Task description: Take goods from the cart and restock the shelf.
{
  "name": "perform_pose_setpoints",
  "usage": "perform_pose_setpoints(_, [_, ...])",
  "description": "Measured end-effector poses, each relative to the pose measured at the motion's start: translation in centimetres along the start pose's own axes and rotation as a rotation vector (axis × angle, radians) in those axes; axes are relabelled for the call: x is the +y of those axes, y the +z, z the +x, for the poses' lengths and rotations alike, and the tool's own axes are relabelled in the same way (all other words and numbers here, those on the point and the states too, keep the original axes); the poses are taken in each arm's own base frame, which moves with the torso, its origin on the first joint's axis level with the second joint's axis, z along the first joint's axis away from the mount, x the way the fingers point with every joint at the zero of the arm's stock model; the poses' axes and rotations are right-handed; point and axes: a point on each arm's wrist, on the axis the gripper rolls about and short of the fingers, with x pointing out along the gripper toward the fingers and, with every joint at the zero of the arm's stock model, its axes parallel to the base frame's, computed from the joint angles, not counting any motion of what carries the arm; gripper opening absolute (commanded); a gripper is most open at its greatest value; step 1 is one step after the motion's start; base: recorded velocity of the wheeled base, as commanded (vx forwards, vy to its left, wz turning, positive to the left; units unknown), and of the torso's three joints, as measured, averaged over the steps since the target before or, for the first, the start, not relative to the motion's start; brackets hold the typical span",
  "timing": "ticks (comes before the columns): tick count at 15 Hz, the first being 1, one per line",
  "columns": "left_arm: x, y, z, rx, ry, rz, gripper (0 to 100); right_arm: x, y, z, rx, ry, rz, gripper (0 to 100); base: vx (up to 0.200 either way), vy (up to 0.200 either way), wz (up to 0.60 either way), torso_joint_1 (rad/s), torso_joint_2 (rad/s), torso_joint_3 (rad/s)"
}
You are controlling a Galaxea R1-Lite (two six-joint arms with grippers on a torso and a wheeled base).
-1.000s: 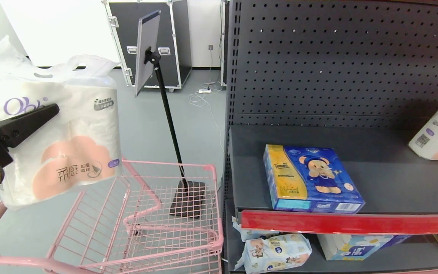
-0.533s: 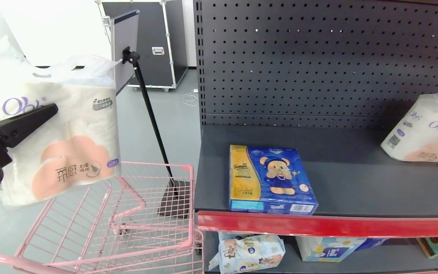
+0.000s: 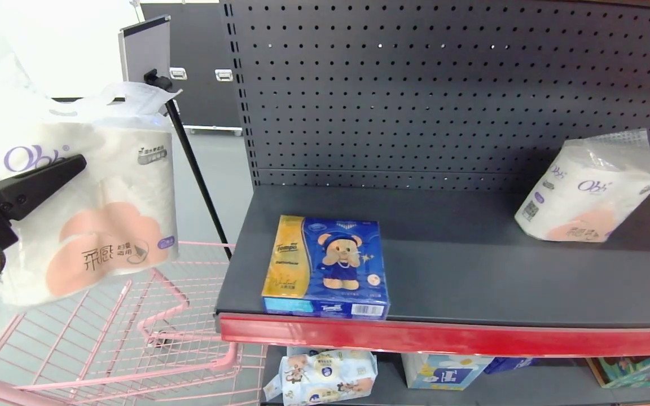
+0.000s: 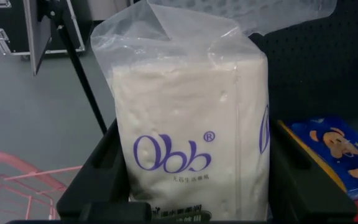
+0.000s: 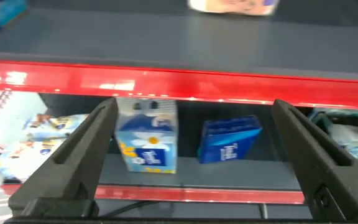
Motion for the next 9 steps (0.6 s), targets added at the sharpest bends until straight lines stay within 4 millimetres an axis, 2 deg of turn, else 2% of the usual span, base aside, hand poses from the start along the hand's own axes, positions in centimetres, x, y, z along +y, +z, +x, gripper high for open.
perform_pose_setpoints(9, [-0.03,0.00,0.00,0.000,0.000,-0.001,0,0.00,0.00,0.00,0.000,0.001,0.000,100,0.000,-0.200,0.00,0.003,0.00,0.003])
